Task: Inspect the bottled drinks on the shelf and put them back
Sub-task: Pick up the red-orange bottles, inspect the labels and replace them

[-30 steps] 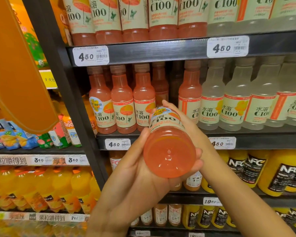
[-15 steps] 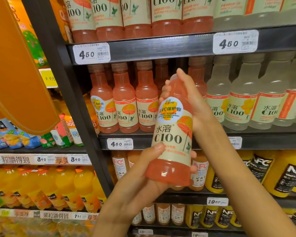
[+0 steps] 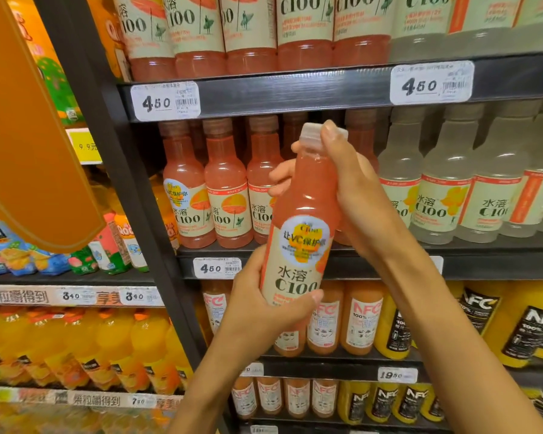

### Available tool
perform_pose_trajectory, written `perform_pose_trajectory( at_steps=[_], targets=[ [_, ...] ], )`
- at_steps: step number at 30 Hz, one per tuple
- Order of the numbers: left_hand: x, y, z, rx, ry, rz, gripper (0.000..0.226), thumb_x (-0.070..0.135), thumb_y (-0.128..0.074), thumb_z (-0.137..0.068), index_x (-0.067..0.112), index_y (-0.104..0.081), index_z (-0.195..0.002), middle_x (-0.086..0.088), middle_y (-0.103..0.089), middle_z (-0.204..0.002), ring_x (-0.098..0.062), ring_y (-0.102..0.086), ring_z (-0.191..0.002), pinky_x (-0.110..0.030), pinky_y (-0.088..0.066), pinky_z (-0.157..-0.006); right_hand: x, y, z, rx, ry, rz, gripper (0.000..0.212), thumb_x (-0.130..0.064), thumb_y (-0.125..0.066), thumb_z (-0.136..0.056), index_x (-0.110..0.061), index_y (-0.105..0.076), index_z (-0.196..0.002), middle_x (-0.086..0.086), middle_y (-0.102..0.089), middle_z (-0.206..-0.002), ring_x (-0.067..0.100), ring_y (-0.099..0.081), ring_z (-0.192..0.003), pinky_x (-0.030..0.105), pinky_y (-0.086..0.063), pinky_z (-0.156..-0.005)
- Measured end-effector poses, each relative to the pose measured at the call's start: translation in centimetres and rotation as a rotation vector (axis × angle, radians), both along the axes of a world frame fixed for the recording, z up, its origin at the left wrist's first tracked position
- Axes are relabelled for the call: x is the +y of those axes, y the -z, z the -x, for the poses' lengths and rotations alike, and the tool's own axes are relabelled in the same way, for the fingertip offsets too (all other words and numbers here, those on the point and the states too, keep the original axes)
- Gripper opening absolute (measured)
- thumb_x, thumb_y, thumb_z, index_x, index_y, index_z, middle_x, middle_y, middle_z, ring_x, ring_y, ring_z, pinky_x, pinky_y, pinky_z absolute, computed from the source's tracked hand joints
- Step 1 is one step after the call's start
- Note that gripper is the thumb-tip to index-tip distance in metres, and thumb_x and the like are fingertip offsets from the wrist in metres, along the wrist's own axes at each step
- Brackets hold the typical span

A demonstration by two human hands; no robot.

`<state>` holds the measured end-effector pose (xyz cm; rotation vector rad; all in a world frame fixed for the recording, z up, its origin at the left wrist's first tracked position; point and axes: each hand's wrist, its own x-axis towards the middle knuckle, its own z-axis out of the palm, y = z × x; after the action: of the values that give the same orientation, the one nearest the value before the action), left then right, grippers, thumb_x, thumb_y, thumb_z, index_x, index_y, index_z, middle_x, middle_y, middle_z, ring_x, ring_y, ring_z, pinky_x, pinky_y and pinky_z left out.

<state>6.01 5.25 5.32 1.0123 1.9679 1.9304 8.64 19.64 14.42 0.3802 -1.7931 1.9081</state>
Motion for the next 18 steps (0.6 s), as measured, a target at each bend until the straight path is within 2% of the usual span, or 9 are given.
perform_pose_trajectory(
  at_steps=[3,6,9,14,16,18],
  targets=[
    [0.9,0.8,0.7,0.074,-0.053,0.012,0.060,0.018,-0.080,-0.060,0.026,-0.053,-0.114,0.008,-0.072,-0.095,-0.008,-0.070,-0.087,-0.028,-0.058,-0.072,-0.7,0.3,-0.6,0.097,-0.084,-0.062,0.036,-0.047,-0.050,-0.090,-0.012,-0.056,-0.095,0.006,-0.066,-0.078,0.024,-0.066,-0.077,0.036,-0.055,-0.070],
    [1.4,1.4,1.4,0.148,-0.133,0.024,0.067,0.021,-0.082,-0.058,0.025,-0.052,-0.117,0.008,-0.071,-0.101,-0.004,-0.068,-0.094,-0.020,-0.055,-0.078,-0.6,0.4,-1.1,0.143,-0.214,-0.241,0.053,-0.054,-0.064,-0.079,-0.006,-0.052,-0.100,0.008,-0.063,-0.082,0.027,-0.063,-0.082,0.040,-0.052,-0.078],
    [1.7,1.9,1.9,0.182,-0.192,0.012,0.076,0.014,-0.085,-0.058,0.015,-0.050,-0.126,0.003,-0.068,-0.108,-0.005,-0.066,-0.096,-0.015,-0.053,-0.076,0.0,0.4,-1.6,0.130,-0.314,-0.353,0.050,-0.050,-0.065,-0.080,-0.007,-0.054,-0.102,0.006,-0.064,-0.089,0.024,-0.063,-0.091,0.036,-0.049,-0.084],
    [1.5,1.9,2.2,0.239,-0.212,0.044,0.071,0.007,-0.085,-0.057,0.021,-0.051,-0.117,0.006,-0.066,-0.100,-0.004,-0.065,-0.091,-0.014,-0.051,-0.070,0.2,0.9,-1.8,0.140,-0.380,-0.346,0.039,-0.037,-0.069,-0.082,-0.006,-0.054,-0.101,0.007,-0.064,-0.089,0.022,-0.064,-0.090,0.032,-0.049,-0.082],
    [1.0,1.6,2.1,0.224,-0.113,0.086,0.072,0.016,-0.087,-0.056,0.025,-0.050,-0.118,0.006,-0.068,-0.101,-0.004,-0.066,-0.092,-0.018,-0.054,-0.074,0.2,1.0,-1.5,0.144,-0.329,-0.288,0.029,-0.024,-0.067,-0.081,-0.006,-0.055,-0.099,0.007,-0.065,-0.085,0.024,-0.064,-0.084,0.033,-0.051,-0.078],
    [0.2,1.3,1.6,0.187,0.021,0.151,0.074,0.027,-0.086,-0.054,0.041,-0.048,-0.116,0.012,-0.070,-0.100,-0.005,-0.069,-0.091,-0.021,-0.056,-0.074,0.2,1.1,-1.1,0.142,-0.285,-0.177,0.020,-0.021,-0.058,-0.082,-0.007,-0.055,-0.096,0.006,-0.064,-0.080,0.023,-0.063,-0.074,0.035,-0.053,-0.070]
  ],
)
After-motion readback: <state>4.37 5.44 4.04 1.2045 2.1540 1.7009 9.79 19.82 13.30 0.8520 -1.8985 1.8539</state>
